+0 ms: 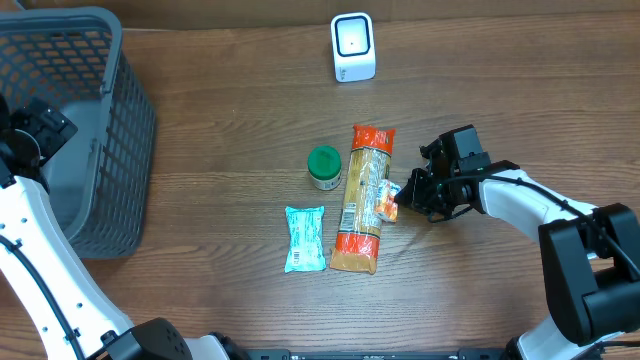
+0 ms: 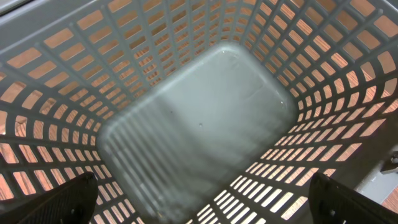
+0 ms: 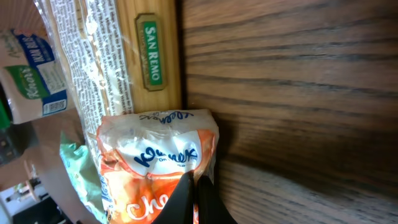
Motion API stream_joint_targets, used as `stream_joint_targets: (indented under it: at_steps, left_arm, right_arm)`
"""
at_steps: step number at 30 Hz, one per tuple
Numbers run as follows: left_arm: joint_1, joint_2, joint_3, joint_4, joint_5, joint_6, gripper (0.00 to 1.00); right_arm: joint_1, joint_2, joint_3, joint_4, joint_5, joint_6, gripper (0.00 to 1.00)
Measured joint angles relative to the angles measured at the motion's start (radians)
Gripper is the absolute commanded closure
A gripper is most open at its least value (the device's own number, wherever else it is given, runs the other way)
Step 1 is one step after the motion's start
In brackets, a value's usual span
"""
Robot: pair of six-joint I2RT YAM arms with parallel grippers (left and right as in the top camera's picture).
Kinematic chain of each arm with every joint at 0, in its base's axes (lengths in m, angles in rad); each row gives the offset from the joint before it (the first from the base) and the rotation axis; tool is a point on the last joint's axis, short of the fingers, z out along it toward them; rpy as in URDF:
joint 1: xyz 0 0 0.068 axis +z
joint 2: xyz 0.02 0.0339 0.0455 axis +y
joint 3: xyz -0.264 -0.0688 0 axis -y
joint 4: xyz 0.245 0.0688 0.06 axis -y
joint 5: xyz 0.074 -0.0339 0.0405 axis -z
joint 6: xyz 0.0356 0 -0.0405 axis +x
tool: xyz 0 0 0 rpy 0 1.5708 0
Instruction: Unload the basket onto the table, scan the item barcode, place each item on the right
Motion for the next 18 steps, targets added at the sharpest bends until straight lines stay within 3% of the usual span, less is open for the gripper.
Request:
stream_joint_targets:
  at_steps: [5, 10, 18]
  left_arm:
    - [0.000, 0.000, 0.000, 0.000, 0.000, 0.000, 0.00]
    - [0.000, 0.000, 0.000, 0.000, 0.000, 0.000, 0.00]
    - [0.000, 0.000, 0.000, 0.000, 0.000, 0.000, 0.00]
  right_arm:
    - [-0.070, -0.008, 0.000, -0.001, -0.118, -0.051, 0.96]
    - [-0.233, -0.053, 0.000, -0.079, -0.328, -0.108, 0.96]
    - [-0.408, -0.063, -0.001, -0.249, -0.763, -0.370, 0.96]
